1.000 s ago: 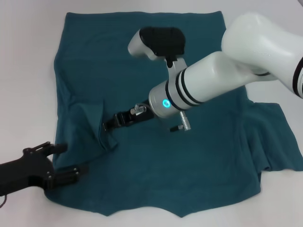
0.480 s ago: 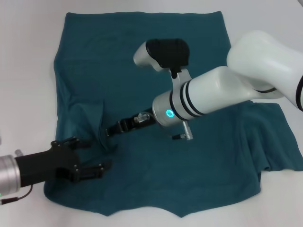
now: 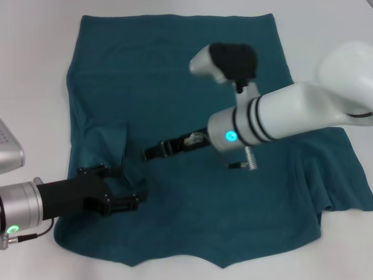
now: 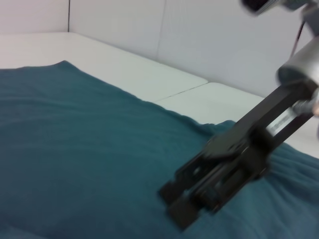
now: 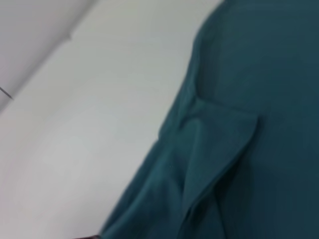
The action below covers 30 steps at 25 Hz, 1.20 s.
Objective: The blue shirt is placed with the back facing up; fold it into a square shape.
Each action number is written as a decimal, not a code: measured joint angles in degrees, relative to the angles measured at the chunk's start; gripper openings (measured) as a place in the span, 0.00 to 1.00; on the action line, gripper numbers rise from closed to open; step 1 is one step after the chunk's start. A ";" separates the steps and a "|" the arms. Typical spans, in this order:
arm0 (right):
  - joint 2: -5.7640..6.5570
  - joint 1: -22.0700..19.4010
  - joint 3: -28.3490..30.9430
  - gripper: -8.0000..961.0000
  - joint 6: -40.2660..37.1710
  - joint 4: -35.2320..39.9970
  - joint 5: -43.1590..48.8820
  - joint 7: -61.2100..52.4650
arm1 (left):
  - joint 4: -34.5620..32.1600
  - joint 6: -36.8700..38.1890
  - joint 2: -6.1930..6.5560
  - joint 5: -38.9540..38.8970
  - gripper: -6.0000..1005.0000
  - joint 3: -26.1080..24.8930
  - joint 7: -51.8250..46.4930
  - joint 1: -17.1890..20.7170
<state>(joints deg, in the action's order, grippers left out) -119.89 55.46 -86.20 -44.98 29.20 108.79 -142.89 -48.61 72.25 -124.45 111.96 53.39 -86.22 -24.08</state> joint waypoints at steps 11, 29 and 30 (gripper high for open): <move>2.70 -21.36 21.60 0.80 -24.99 27.66 2.12 10.50 | -0.32 -10.99 0.03 0.23 0.90 8.10 -10.17 -2.46; 4.67 -35.26 55.87 0.80 -51.87 29.19 2.33 40.13 | -4.46 -24.41 0.15 9.83 0.89 15.99 -34.59 -5.37; 4.67 -35.52 56.40 0.80 -52.58 29.19 2.38 40.69 | -4.96 -24.50 0.12 11.07 0.88 16.51 -35.63 -5.38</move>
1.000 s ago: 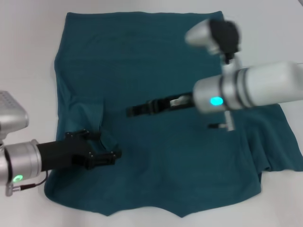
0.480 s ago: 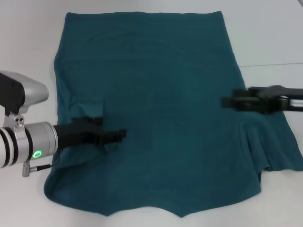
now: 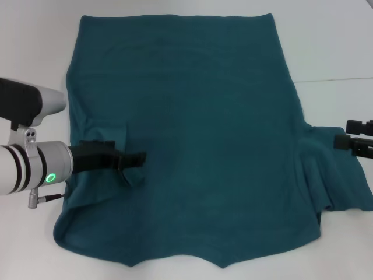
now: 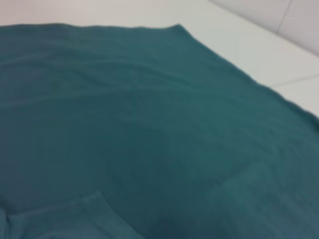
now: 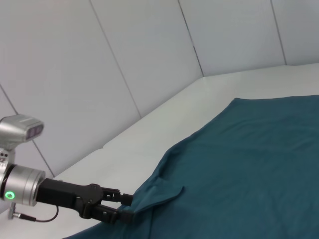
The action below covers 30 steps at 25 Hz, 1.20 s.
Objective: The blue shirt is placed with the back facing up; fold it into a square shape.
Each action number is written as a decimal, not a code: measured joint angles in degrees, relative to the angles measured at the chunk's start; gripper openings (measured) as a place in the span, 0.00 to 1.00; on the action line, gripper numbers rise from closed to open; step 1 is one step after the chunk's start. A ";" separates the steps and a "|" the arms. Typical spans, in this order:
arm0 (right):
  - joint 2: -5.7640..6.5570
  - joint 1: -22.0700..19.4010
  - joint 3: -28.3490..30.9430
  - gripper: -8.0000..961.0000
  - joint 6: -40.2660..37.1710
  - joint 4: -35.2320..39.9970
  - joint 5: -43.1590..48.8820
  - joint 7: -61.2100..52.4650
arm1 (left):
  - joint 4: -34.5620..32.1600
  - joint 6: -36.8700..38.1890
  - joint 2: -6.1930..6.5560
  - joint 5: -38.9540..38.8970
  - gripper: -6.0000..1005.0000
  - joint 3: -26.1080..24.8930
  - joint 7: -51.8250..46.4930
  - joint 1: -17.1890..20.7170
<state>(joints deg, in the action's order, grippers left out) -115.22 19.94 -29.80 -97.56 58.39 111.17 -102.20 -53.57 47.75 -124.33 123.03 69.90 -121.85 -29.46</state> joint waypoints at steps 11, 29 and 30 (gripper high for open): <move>-0.34 -2.08 2.93 0.80 -1.62 -0.27 1.08 3.00 | -8.14 11.05 0.38 7.70 0.82 -4.88 -1.11 1.14; -0.56 -1.93 3.09 0.80 -1.29 -2.61 1.19 4.62 | -5.89 9.42 0.08 15.22 0.10 -2.67 -3.00 -3.14; -0.56 -1.98 3.09 0.80 -1.29 -2.62 1.18 4.63 | -5.94 9.26 0.07 15.58 0.09 -2.00 -3.40 -3.29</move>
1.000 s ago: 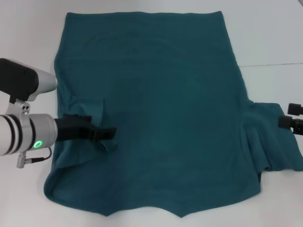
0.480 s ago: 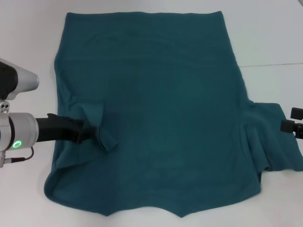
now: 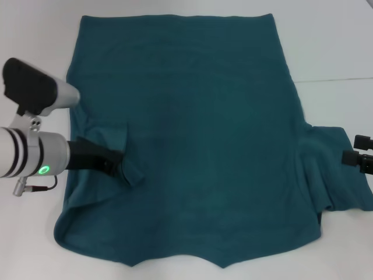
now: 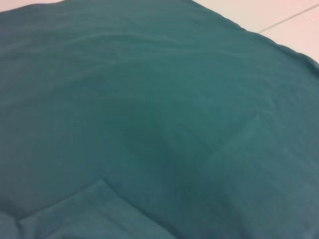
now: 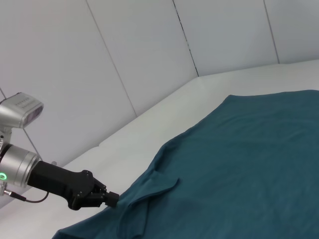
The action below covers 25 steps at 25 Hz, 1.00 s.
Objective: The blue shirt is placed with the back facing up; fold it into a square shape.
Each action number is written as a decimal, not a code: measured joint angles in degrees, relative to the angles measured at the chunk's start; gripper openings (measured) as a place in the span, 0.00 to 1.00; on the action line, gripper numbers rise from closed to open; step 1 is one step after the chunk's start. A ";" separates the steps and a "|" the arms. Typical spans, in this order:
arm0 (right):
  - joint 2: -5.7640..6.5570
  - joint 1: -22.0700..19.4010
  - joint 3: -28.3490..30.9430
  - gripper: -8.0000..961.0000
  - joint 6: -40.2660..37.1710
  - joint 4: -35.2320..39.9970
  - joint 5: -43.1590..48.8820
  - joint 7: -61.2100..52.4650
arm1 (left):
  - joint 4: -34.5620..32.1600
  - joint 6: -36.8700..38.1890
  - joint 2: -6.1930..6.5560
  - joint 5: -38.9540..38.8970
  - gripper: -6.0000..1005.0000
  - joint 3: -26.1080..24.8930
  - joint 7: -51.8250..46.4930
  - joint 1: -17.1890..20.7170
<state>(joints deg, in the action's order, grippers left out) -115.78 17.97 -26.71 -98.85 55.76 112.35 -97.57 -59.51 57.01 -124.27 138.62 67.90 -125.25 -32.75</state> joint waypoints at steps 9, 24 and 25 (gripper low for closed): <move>-0.07 -0.35 0.00 0.80 -0.03 0.00 -0.04 0.13 | -2.07 0.12 0.08 4.73 0.01 3.45 -9.93 -1.33; -0.06 0.05 -0.37 0.80 0.94 -0.55 -0.03 1.24 | -2.78 -1.15 -0.11 16.87 0.36 13.37 -30.92 -4.03; -0.06 0.09 -0.40 0.80 0.94 -0.60 -0.03 1.37 | -2.93 -1.29 -0.12 17.94 0.39 14.02 -31.99 -4.13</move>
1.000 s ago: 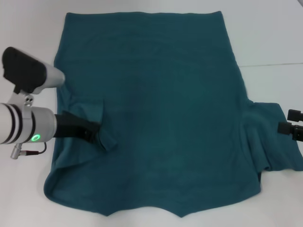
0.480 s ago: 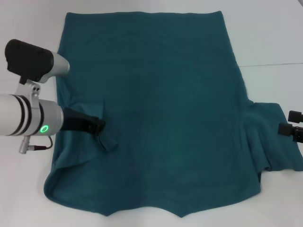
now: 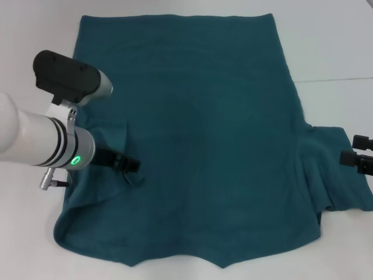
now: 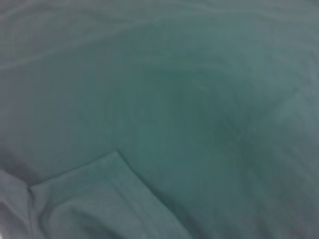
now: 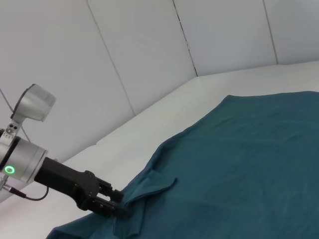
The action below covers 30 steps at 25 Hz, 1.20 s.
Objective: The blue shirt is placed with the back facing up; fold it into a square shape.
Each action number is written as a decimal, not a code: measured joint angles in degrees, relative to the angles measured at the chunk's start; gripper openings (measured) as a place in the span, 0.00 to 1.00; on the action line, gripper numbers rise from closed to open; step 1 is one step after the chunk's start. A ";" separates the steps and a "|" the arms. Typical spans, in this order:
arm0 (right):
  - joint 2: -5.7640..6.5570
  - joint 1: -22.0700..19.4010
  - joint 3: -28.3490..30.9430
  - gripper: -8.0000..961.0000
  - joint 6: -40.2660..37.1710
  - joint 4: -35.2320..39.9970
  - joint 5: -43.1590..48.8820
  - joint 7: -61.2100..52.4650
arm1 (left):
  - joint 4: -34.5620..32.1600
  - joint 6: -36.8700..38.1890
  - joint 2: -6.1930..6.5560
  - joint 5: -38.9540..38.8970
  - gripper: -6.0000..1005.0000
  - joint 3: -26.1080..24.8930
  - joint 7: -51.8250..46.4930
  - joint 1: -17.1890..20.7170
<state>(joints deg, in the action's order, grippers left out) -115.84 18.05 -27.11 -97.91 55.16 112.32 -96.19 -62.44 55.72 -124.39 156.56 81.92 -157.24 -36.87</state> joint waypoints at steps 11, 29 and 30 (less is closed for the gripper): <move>0.00 0.07 0.13 0.80 0.00 -0.44 0.00 0.13 | -0.02 -1.47 -0.06 4.27 0.74 2.37 -5.72 -0.57; -0.40 0.26 -0.05 0.80 0.00 -0.85 0.00 0.05 | 5.99 -2.49 -0.13 4.96 0.59 2.66 -7.48 -3.72; -0.46 0.29 -0.05 0.80 0.00 -0.85 0.00 0.01 | 6.03 -2.52 -0.16 4.97 0.56 2.68 -7.49 -3.76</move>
<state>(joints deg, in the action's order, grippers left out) -116.30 18.34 -27.16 -97.91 54.31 112.33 -96.19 -56.42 53.21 -124.55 161.52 84.60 -164.73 -40.63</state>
